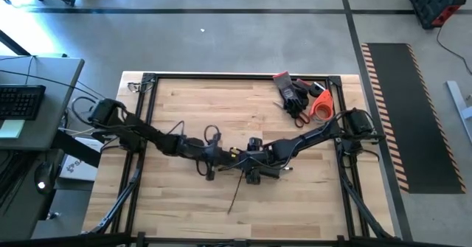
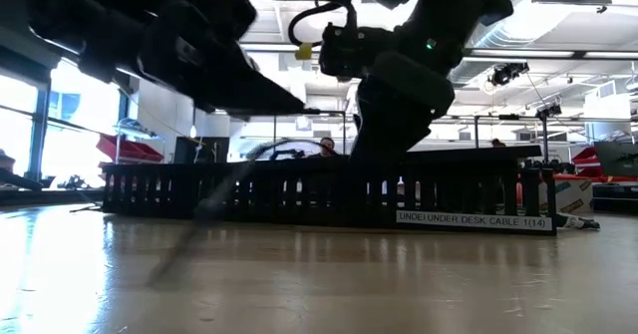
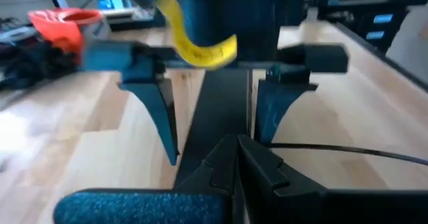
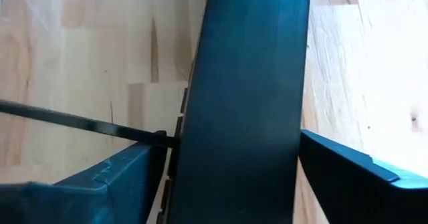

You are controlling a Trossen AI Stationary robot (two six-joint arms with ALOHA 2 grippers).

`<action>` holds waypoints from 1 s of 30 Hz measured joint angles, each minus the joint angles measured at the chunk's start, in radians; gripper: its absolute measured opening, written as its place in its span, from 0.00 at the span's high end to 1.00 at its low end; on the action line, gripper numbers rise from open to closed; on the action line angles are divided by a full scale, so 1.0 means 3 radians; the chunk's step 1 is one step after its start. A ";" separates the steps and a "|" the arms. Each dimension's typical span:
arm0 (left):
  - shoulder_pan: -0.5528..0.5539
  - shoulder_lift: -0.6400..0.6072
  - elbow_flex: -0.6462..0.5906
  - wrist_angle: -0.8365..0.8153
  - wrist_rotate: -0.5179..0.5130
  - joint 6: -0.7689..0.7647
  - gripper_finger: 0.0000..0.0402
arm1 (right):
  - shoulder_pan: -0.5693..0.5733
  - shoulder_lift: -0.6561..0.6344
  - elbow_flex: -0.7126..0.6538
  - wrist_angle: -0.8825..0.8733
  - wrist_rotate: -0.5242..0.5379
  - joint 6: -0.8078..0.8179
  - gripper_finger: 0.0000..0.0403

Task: Ziptie cables
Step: Close the cable duct cover

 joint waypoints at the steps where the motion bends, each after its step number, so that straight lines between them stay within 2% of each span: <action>1: 0.0000 0.0091 0.0054 -0.0003 0.0004 0.0000 1.00 | 0.0000 0.0000 0.0000 0.0002 0.0000 0.0031 0.21; 7: 0.0000 0.0553 0.0366 -0.0013 0.0007 0.0061 1.00 | -0.0001 0.0000 0.0000 0.0002 -0.0011 0.0124 0.33; 14: 0.0002 0.0752 0.0527 -0.0031 0.0018 0.0089 1.00 | -0.0001 0.0000 0.0000 0.0004 -0.0048 0.0129 0.44; 22: 0.0147 0.0776 0.0551 -0.0154 0.0231 -0.0144 1.00 | -0.0003 0.0000 0.0000 0.0000 -0.0046 0.0122 0.43; 26: 0.0235 0.0775 0.0554 -0.0234 0.0457 -0.0173 1.00 | -0.0003 0.0000 0.0000 0.0001 -0.0045 0.0122 0.42; 30: 0.0297 0.0770 0.0559 -0.0330 0.0536 -0.0167 1.00 | -0.0004 0.0000 0.0000 0.0002 -0.0047 0.0122 0.42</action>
